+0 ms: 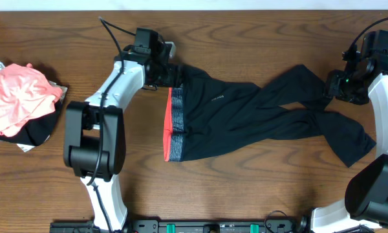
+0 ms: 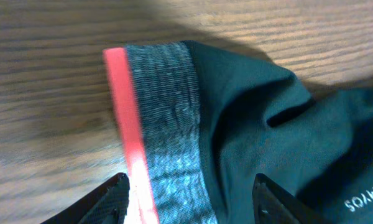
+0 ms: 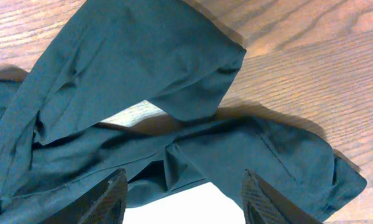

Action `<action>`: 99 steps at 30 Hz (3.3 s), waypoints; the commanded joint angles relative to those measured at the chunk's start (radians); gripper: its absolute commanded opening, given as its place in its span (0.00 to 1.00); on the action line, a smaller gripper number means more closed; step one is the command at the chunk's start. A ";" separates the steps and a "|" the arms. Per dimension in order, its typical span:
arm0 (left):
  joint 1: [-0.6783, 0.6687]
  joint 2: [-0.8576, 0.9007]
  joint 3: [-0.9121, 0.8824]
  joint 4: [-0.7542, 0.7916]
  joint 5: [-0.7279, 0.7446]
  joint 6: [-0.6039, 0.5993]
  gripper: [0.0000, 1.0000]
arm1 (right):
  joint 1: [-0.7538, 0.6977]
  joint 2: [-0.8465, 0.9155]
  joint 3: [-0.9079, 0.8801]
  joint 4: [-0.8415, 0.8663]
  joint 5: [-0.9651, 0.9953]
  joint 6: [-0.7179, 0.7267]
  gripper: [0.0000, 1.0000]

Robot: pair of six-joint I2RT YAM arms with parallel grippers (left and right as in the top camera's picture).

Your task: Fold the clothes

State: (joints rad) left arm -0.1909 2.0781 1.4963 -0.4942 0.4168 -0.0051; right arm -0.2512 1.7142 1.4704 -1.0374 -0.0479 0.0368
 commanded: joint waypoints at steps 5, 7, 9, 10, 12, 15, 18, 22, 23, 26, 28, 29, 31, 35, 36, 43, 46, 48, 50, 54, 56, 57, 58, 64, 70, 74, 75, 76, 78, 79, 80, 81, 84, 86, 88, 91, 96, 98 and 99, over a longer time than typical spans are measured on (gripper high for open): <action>-0.009 0.092 0.005 0.019 0.017 0.012 0.64 | 0.010 0.006 -0.007 -0.008 0.014 0.015 0.57; -0.009 0.100 0.005 0.033 0.018 0.012 0.64 | 0.010 0.006 -0.007 -0.008 0.014 0.015 0.57; -0.011 0.100 0.005 0.041 0.018 0.012 0.64 | 0.010 0.006 -0.007 -0.008 0.014 0.015 0.57; -0.013 0.100 0.005 0.047 0.019 0.011 0.63 | 0.010 0.006 -0.007 -0.008 0.014 0.015 0.56; -0.015 0.100 0.005 0.058 0.027 0.008 0.61 | 0.010 0.006 -0.007 -0.007 0.014 0.015 0.55; -0.016 0.100 0.005 0.077 0.051 0.002 0.56 | 0.010 0.006 -0.008 -0.002 0.014 0.018 0.53; -0.016 0.100 0.005 0.089 0.046 -0.002 0.31 | 0.009 0.007 -0.014 0.019 0.015 0.019 0.54; -0.002 0.101 0.005 0.080 0.035 -0.039 0.22 | 0.000 0.019 -0.059 0.115 0.014 0.019 0.58; 0.003 0.101 0.005 0.076 0.035 -0.056 0.22 | -0.002 0.026 -0.077 0.149 0.014 0.018 0.60; 0.011 0.101 0.005 0.056 0.036 -0.079 0.22 | -0.004 0.064 -0.126 0.245 0.014 0.003 0.61; 0.012 0.101 0.005 0.039 0.036 -0.079 0.22 | -0.004 0.103 -0.153 0.308 0.013 -0.002 0.60; 0.011 0.101 0.005 0.031 0.036 -0.079 0.22 | -0.004 0.125 -0.159 0.335 0.004 -0.002 0.58; 0.010 0.101 0.005 0.016 0.036 -0.079 0.22 | -0.004 0.177 -0.163 0.389 -0.068 -0.023 0.55; 0.009 0.101 0.005 -0.021 0.036 -0.079 0.22 | -0.004 0.272 -0.163 0.478 -0.193 -0.032 0.44; 0.009 0.101 0.005 -0.026 0.036 -0.079 0.22 | -0.004 0.294 -0.163 0.491 -0.192 -0.013 0.41; 0.009 0.101 0.005 -0.047 0.036 -0.079 0.23 | -0.005 0.381 -0.163 0.514 -0.122 0.011 0.40; 0.009 0.101 0.005 -0.048 0.036 -0.079 0.23 | -0.008 0.385 -0.163 0.517 -0.014 0.012 0.42; 0.009 0.101 0.005 -0.048 0.036 -0.079 0.23 | -0.019 0.385 -0.162 0.531 0.089 0.022 0.45; 0.009 0.101 0.005 -0.051 0.036 -0.079 0.23 | -0.036 0.385 -0.162 0.550 0.166 0.023 0.45; 0.009 0.101 0.005 -0.060 0.036 -0.079 0.23 | -0.080 0.385 -0.156 0.603 0.216 0.023 0.49; 0.009 0.101 0.004 -0.066 0.035 -0.079 0.23 | -0.101 0.385 -0.145 0.627 0.217 0.023 0.49; 0.009 0.101 0.003 -0.068 0.035 -0.079 0.23 | -0.110 0.385 -0.138 0.636 0.217 0.023 0.49; 0.009 0.101 0.002 -0.071 0.035 -0.079 0.23 | -0.117 0.385 -0.130 0.643 0.217 0.023 0.50; 0.009 0.101 -0.001 -0.100 0.035 -0.078 0.24 | -0.146 0.384 -0.008 0.622 0.219 0.022 0.55; 0.004 0.101 -0.001 -0.111 0.044 -0.078 0.24 | -0.150 0.384 0.154 0.432 0.224 0.023 0.57; -0.006 0.101 -0.001 -0.109 0.043 -0.077 0.25 | -0.165 0.384 0.187 0.276 0.217 0.061 0.67; -0.008 0.101 -0.001 -0.107 0.043 -0.077 0.26 | -0.174 0.385 0.185 0.248 0.203 0.061 0.68; -0.009 0.101 -0.001 -0.104 0.043 -0.078 0.26 | -0.187 0.385 0.179 0.221 0.180 0.069 0.68; -0.010 0.101 -0.001 -0.103 0.043 -0.078 0.27 | -0.214 0.385 0.164 0.199 0.149 0.093 0.68; -0.010 0.101 -0.001 -0.103 0.043 -0.078 0.27 | -0.230 0.385 0.155 0.196 0.132 0.101 0.68; -0.010 0.101 -0.001 -0.104 0.043 -0.078 0.27 | -0.244 0.385 0.147 0.197 0.114 0.102 0.68; -0.010 0.101 -0.001 -0.104 0.043 -0.078 0.27 | -0.266 0.385 0.135 0.205 0.088 0.102 0.68; -0.010 0.101 -0.001 -0.104 0.043 -0.078 0.27 | -0.306 0.385 0.119 0.230 0.038 0.101 0.69; -0.010 0.101 -0.001 -0.104 0.043 -0.078 0.27 | -0.323 0.385 0.111 0.239 0.012 0.100 0.69; -0.010 0.101 -0.001 -0.104 0.043 -0.078 0.27 | -0.336 0.386 0.093 0.251 -0.021 0.100 0.69; -0.010 0.101 -0.001 -0.105 0.043 -0.078 0.27 | -0.345 0.394 0.060 0.272 -0.075 0.101 0.70; -0.010 0.101 -0.001 -0.108 0.043 -0.078 0.27 | -0.346 0.438 0.013 0.326 -0.184 0.101 0.70; -0.010 0.101 -0.001 -0.109 0.043 -0.078 0.28 | -0.346 0.459 0.001 0.345 -0.220 0.101 0.69; -0.010 0.101 -0.001 -0.109 0.043 -0.078 0.28 | -0.346 0.473 0.000 0.350 -0.228 0.101 0.69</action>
State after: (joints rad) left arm -0.1993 2.1571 1.4971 -0.5957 0.4648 -0.0788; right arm -0.5945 2.1326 1.4975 -0.6891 -0.1856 0.1249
